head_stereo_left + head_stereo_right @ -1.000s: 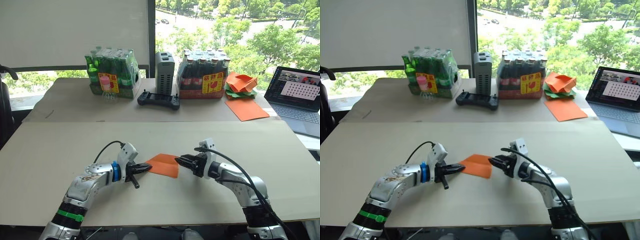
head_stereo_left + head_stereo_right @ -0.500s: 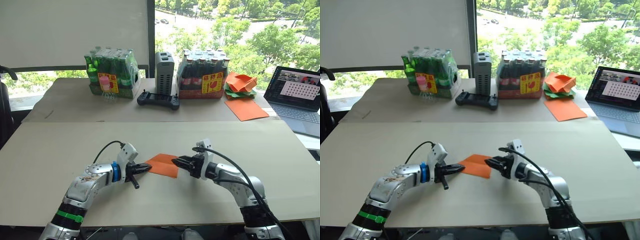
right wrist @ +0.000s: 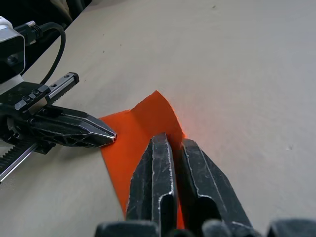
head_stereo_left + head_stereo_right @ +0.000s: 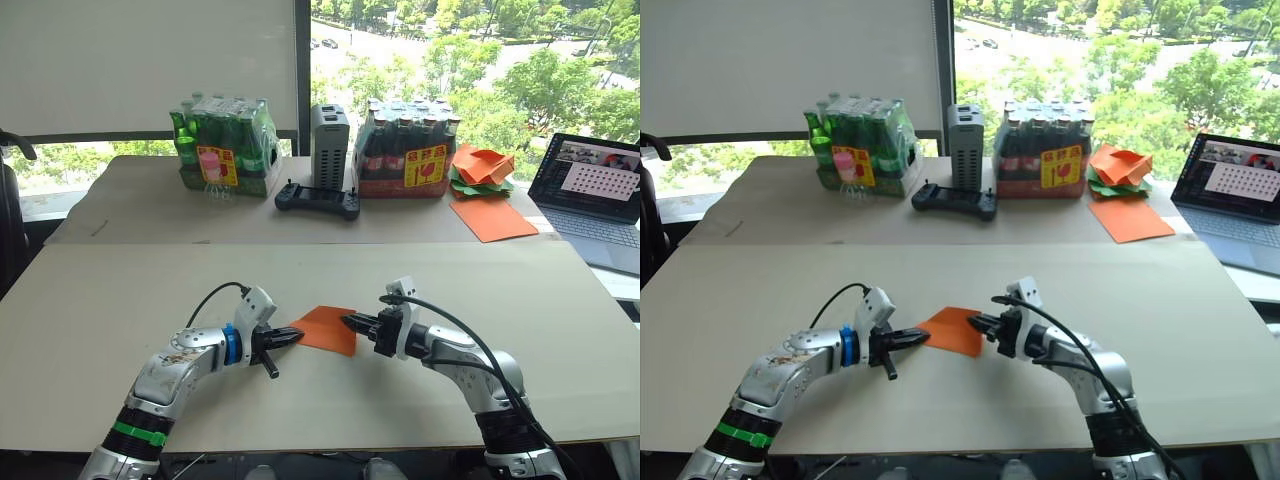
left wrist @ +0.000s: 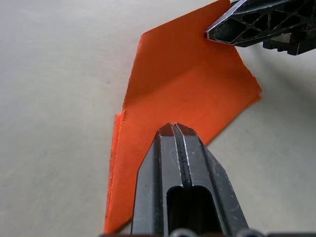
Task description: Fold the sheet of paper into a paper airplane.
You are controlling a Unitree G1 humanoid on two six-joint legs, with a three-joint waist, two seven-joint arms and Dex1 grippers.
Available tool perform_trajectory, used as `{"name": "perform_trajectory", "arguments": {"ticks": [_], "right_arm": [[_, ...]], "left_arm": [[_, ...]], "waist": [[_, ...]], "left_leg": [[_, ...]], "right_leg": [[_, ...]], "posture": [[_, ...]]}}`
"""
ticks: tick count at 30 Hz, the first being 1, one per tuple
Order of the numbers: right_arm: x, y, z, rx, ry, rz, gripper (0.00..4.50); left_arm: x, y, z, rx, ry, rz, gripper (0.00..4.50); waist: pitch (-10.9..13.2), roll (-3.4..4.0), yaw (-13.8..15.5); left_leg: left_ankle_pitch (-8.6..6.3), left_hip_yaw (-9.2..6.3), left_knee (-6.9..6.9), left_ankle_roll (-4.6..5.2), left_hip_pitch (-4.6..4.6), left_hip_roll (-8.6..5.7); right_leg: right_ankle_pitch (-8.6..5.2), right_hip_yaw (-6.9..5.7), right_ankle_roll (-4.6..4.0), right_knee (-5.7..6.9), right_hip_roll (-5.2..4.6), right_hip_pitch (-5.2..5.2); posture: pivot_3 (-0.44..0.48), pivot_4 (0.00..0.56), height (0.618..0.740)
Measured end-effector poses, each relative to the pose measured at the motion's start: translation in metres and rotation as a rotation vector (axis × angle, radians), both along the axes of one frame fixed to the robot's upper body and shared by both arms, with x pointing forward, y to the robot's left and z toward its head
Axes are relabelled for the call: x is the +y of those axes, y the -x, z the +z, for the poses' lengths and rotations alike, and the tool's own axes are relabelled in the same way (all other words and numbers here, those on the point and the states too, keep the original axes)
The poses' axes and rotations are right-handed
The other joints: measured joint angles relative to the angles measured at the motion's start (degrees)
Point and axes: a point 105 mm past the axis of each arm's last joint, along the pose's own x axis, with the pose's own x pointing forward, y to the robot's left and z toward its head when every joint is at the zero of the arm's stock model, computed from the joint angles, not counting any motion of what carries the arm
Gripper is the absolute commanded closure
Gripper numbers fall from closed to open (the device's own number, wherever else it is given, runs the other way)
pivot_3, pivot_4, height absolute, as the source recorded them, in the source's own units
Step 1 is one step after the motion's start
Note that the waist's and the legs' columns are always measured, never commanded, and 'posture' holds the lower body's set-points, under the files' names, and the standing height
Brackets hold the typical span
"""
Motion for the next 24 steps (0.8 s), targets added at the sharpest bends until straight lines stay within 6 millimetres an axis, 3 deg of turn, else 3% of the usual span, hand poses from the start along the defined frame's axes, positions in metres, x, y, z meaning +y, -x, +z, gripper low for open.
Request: {"name": "perform_trajectory", "arguments": {"ticks": [6, 16, 24], "right_arm": [[-0.001, 0.0, 0.001, -0.061, 0.033, 0.014, 4.48], [0.004, 0.018, 0.006, -0.56, 0.362, 0.231, 4.48], [0.001, 0.027, -0.012, -0.921, 0.6, 0.442, 4.48]], "left_arm": [[0.0, 0.001, 0.0, -0.002, 0.001, -0.002, 4.5], [-0.001, 0.001, 0.001, -0.004, 0.001, -0.004, 4.5], [-0.001, 0.001, 0.002, -0.005, 0.001, -0.007, 4.5]], "waist": [[0.0, 0.0, 0.1], [0.0, 0.0, 0.2], [0.0, 0.0, 0.4]], "left_leg": [[0.0, 0.0, -0.02, 0.0, -0.02, -0.01], [-0.01, 0.01, -0.02, -0.01, -0.02, -0.01], [0.0, 0.03, -0.02, -0.01, -0.02, -0.02]], "right_leg": [[0.0, 0.0, -0.01, -0.03, -0.01, -0.01], [-0.17, 0.0, 0.3, -0.11, -0.02, 0.0], [-0.14, 0.0, 0.28, -0.17, -0.03, 0.04]], "posture": [[0.0, 0.15, 0.74], [0.0, 0.15, 0.74], [0.0, 0.15, 0.74]]}}
